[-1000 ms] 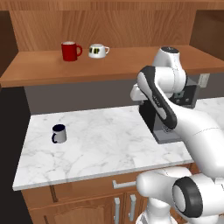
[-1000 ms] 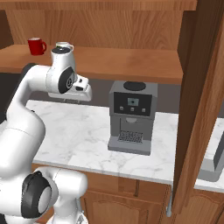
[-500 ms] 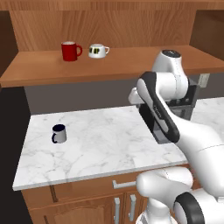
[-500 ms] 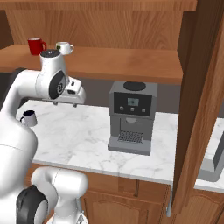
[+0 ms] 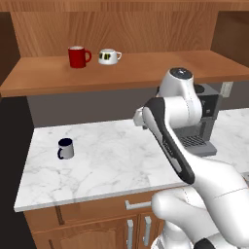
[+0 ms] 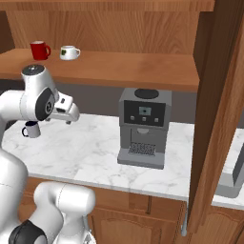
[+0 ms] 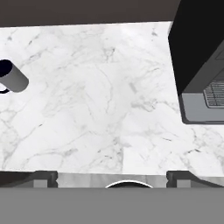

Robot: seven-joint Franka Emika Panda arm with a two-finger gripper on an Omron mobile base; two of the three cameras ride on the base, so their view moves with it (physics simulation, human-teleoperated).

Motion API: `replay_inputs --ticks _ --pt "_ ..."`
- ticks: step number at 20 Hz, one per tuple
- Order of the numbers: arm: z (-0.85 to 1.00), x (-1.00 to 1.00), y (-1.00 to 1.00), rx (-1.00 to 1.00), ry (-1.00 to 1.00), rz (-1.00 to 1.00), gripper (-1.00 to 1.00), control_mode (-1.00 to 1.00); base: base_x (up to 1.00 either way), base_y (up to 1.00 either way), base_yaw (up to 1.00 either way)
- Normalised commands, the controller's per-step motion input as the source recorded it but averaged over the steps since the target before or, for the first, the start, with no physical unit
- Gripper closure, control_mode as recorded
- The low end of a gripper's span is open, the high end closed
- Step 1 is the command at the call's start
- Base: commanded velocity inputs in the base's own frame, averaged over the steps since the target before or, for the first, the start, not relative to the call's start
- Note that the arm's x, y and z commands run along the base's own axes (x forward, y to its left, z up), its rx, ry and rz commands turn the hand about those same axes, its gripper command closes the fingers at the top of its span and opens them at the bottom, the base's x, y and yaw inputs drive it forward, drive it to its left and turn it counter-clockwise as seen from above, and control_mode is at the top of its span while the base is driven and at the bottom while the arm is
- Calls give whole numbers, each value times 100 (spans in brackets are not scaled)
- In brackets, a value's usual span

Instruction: Pick the mug on the counter and place it in the cabinet with the handle facing the right, like the mugs already inside.

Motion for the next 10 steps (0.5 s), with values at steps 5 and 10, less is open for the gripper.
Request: replay_inputs --ticks 5,10 --pt "-18 -18 46 0 0 -9 -100 -100 0 0 0" --pt "-18 -13 48 0 0 -11 -100 -100 0 0 0"
